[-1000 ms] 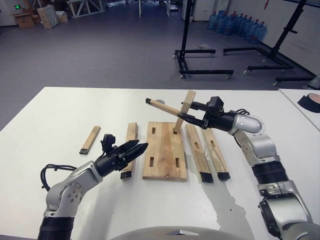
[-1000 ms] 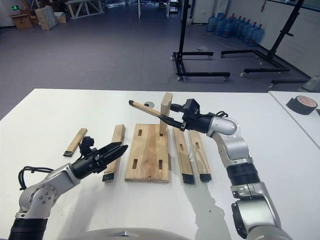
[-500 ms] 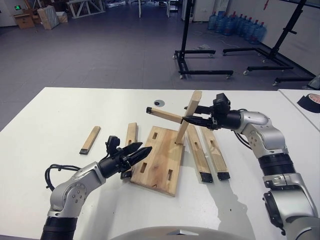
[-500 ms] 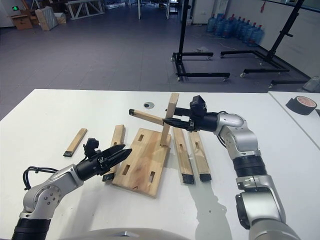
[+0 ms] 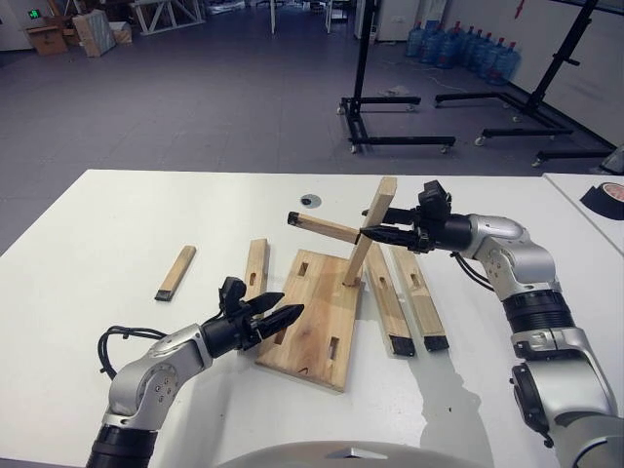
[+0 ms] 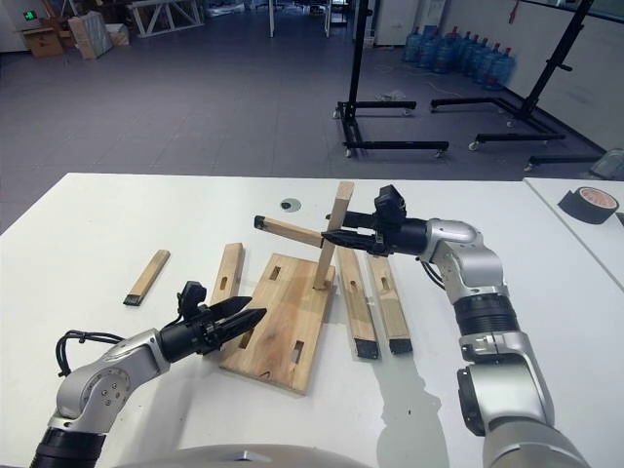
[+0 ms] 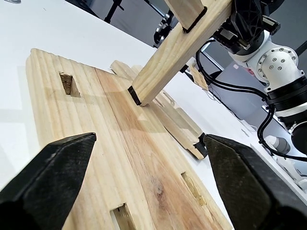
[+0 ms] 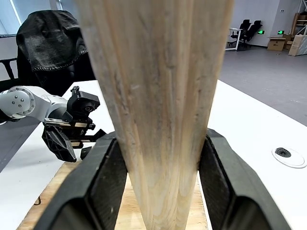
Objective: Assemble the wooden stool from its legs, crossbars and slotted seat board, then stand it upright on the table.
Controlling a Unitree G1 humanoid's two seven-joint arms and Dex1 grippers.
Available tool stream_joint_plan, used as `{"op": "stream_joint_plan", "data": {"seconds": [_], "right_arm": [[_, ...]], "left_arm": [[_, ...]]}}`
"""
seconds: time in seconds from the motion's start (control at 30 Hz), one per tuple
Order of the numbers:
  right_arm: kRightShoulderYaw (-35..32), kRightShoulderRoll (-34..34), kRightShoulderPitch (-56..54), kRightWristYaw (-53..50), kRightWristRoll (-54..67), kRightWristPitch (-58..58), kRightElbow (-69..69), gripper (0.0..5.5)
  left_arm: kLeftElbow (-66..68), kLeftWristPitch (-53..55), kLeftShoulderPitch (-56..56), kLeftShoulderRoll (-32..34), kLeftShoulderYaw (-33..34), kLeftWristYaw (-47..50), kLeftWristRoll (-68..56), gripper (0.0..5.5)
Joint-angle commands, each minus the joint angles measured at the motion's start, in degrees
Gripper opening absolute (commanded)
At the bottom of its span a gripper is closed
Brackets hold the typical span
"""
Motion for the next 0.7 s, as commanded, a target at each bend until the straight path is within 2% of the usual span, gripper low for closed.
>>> {"op": "stream_joint_plan", "data": {"seconds": [0.03,0.37,0.53,0.7], "right_arm": [[2.87,-0.47,3.92,0.95,-4.07,-1.43,0.47,2.02],[9.63,-2.16,5.87,1.96,-7.67,-0.1,2.36,2.02],[11.47,-3.33,1.89,1.46,-5.79,9.76,2.86,2.02],[13.26,-4.19,-1.98,3.29,-6.76,11.67,5.44,2.02]], "left_arm": [[0.47,-0.57,0.16,0.76,-0.79,-0.66,1.65,4.14],[1.63,-1.45,0.67,0.7,-2.59,-1.06,5.27,4.14],[3.08,-2.49,0.44,-0.02,-3.28,-0.55,7.03,4.14],[2.65,-3.88,1.35,-1.12,-5.09,0.11,8.07,4.14]]}}
